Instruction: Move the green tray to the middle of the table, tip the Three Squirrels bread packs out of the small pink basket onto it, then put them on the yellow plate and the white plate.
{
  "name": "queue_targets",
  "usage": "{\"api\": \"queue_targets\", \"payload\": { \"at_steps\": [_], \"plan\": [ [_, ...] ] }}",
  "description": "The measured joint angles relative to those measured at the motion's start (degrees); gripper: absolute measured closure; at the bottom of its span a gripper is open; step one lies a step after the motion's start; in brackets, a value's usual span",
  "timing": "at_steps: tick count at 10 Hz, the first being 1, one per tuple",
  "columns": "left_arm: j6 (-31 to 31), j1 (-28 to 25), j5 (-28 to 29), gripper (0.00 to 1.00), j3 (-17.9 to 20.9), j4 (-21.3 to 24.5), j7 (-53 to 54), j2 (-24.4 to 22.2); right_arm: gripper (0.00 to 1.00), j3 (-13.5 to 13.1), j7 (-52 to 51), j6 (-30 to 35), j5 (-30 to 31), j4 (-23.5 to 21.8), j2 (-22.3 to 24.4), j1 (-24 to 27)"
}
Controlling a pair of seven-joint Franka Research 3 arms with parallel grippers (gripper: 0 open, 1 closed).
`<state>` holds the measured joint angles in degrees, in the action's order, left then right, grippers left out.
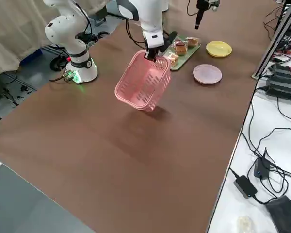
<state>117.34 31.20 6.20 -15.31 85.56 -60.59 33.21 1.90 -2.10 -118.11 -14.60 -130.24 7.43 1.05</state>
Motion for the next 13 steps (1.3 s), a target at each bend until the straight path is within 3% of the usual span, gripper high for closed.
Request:
{"api": "queue_targets", "payload": {
  "at_steps": [4, 8, 13],
  "plan": [
    [2.42, 6.19, 6.71, 0.00, 0.21, -4.02, 2.03, 6.31, 0.92, -1.44, 0.50, -3.81, 4.73, -0.33, -6.69, -0.74],
    [3.70, 8.05, 7.10, 0.00, 1.55, -6.77, 5.54, 7.61, 0.92, -4.55, 1.68, -6.73, 5.76, -0.33, -11.46, -2.98],
    [3.62, 9.50, 7.31, 0.00, 1.72, -7.19, 27.63, 8.24, 0.91, -5.23, 1.97, -7.74, 5.82, -0.33, -13.90, -3.37]
  ]
}}
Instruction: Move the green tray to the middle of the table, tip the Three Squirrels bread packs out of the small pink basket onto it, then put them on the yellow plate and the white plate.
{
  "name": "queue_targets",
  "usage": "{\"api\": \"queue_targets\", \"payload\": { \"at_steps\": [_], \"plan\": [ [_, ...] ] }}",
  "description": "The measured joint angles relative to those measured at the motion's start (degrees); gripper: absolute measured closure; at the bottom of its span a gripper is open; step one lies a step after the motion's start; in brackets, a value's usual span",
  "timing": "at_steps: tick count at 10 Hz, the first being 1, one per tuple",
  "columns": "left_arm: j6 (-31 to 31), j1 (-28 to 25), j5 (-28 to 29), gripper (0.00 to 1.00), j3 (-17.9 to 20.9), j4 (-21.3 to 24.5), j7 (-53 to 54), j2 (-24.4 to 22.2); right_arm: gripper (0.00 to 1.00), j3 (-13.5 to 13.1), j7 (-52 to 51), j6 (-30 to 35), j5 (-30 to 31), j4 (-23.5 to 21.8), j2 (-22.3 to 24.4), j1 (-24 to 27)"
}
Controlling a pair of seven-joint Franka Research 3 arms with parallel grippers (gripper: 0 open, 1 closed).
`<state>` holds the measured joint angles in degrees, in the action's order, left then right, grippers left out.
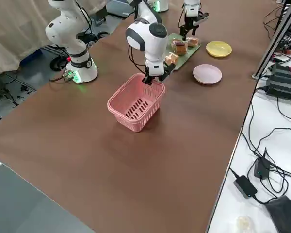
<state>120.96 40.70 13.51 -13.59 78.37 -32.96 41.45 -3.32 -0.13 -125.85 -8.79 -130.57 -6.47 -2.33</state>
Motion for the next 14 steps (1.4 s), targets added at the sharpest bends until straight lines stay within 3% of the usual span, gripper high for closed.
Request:
{"api": "queue_targets", "payload": {
  "at_steps": [2, 4, 7, 9, 11, 14],
  "plan": [
    [0.35, 1.09, 0.89, 0.00, -0.05, -0.01, 2.82, 1.46, 0.80, -0.15, 0.08, 0.23, 0.00, 0.00, -0.07, -0.03],
    [0.37, 1.24, 4.90, 0.00, -0.02, -0.05, 8.66, 1.97, 0.51, -0.29, 0.07, 0.44, 0.01, 0.06, -0.07, -0.03],
    [0.37, 1.40, 5.24, 0.00, -0.18, -0.05, 13.72, 3.50, 0.06, -0.95, 0.07, 2.96, 0.02, 2.25, -0.03, -0.06],
    [0.46, 2.13, 5.24, 0.00, -0.49, -0.05, 13.75, 5.17, 0.00, -2.53, 0.07, 6.74, 1.06, 7.03, 0.17, -0.05],
    [0.50, 3.09, 5.24, 0.00, -0.50, -0.06, 13.75, 5.87, 0.00, -4.34, 0.07, 13.34, 2.75, 15.36, 0.47, 0.21],
    [0.50, 3.22, 5.90, 0.00, -0.47, -0.04, 13.75, 6.81, 0.01, -4.79, 0.07, 22.30, 3.72, 27.44, 0.87, 1.34]
  ]
}}
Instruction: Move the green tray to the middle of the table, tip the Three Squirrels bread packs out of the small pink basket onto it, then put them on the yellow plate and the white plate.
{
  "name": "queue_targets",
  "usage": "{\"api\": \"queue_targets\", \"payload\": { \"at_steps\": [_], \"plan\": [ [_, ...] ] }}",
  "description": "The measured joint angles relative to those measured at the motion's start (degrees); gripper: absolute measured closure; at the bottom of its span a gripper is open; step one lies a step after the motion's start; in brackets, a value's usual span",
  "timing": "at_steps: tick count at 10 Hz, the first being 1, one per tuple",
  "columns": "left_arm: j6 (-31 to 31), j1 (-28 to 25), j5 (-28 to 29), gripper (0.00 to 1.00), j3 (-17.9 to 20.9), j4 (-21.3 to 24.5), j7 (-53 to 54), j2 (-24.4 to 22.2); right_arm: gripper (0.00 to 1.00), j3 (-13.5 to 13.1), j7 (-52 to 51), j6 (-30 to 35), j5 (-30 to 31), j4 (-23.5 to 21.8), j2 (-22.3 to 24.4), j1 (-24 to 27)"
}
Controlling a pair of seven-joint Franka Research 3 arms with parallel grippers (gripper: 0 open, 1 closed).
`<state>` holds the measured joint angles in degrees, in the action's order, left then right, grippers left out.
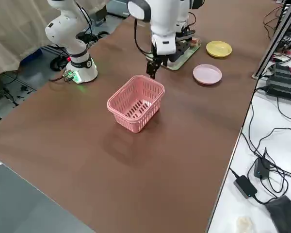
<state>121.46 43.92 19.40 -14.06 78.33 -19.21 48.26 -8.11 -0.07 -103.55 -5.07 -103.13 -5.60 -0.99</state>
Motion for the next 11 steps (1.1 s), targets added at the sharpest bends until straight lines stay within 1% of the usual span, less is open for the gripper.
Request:
{"api": "queue_targets", "payload": {
  "at_steps": [2, 4, 5, 6, 7, 8, 9, 10, 11],
  "plan": [
    [1.20, -0.01, 0.47, 0.00, 0.01, 0.10, 0.00, 0.62, 0.00, 0.00, 0.01, 7.03, 0.13, 7.65, 0.04, 0.03],
    [1.95, -0.02, 0.52, 0.00, 0.03, 0.11, 0.00, 1.23, 0.00, -0.07, 1.22, 16.67, 0.34, 17.51, -0.45, 0.07],
    [1.97, -0.02, 0.54, 0.00, 0.04, 0.11, 0.00, 1.40, 0.00, -0.36, 2.24, 19.94, 0.37, 21.53, -0.83, 0.12],
    [1.97, -0.03, 0.54, 0.01, 0.06, 0.12, 0.00, 1.46, 0.00, -0.85, 2.62, 21.31, 0.37, 23.89, -1.10, 0.31],
    [1.97, -0.02, 0.54, 0.06, 0.05, 0.12, 0.00, 1.46, 0.02, -1.06, 2.65, 21.87, 0.37, 24.98, -1.32, 0.76],
    [1.96, -0.03, 0.54, 0.14, 0.06, 0.12, 0.00, 1.45, 0.02, -0.96, 2.63, 22.09, 0.79, 25.47, -1.50, 1.04],
    [1.92, -0.02, 0.55, 0.26, 0.05, 0.10, 0.00, 1.35, 0.01, -0.27, 2.63, 22.11, 2.23, 25.61, -1.55, 1.21],
    [1.86, -0.01, 0.55, 0.35, 0.00, 0.09, -0.01, 1.24, 0.03, 0.82, 2.66, 22.11, 3.63, 25.64, -1.47, 1.28],
    [1.70, -0.01, 0.55, 0.35, 0.00, 0.07, -0.31, 1.14, 0.03, 1.51, 2.69, 22.09, 4.07, 25.53, -1.46, 1.26]
  ]
}}
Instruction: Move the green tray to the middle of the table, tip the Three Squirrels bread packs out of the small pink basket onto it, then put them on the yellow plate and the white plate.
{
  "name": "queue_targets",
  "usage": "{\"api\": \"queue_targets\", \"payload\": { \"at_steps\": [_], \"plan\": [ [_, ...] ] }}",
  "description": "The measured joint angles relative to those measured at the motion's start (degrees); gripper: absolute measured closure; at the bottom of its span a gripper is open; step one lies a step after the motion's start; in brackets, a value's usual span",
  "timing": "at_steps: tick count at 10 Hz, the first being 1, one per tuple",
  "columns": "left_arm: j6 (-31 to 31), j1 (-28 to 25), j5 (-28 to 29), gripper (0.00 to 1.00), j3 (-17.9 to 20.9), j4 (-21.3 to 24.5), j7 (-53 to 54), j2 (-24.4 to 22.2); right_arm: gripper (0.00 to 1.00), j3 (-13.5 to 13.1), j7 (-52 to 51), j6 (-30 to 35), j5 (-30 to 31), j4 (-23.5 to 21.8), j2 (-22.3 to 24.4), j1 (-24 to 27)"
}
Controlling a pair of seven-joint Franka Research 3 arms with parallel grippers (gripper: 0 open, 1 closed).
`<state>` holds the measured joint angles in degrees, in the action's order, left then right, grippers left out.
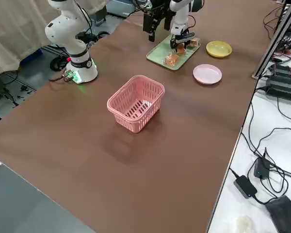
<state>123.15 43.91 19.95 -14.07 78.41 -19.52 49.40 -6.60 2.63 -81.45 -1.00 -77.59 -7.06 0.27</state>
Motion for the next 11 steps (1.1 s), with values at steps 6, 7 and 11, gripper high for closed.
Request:
{"api": "queue_targets", "payload": {
  "at_steps": [6, 7, 11],
  "plan": [
    [-14.86, -0.23, 0.00, 0.55, -2.98, -0.50, -7.81, -5.88, 0.03, 0.37, 0.00, -0.04, 0.11, -0.34, 0.00, -0.01],
    [-15.20, -0.21, -0.31, 0.54, -3.58, -0.38, -10.28, -6.42, 0.03, 0.38, 0.00, -0.04, 0.11, -0.35, 0.00, -0.01],
    [-12.52, 0.33, -6.93, 0.50, -3.81, -0.12, -20.42, -6.35, 0.03, 0.44, 0.00, -0.04, 0.12, -0.35, 0.00, -0.01]
  ]
}}
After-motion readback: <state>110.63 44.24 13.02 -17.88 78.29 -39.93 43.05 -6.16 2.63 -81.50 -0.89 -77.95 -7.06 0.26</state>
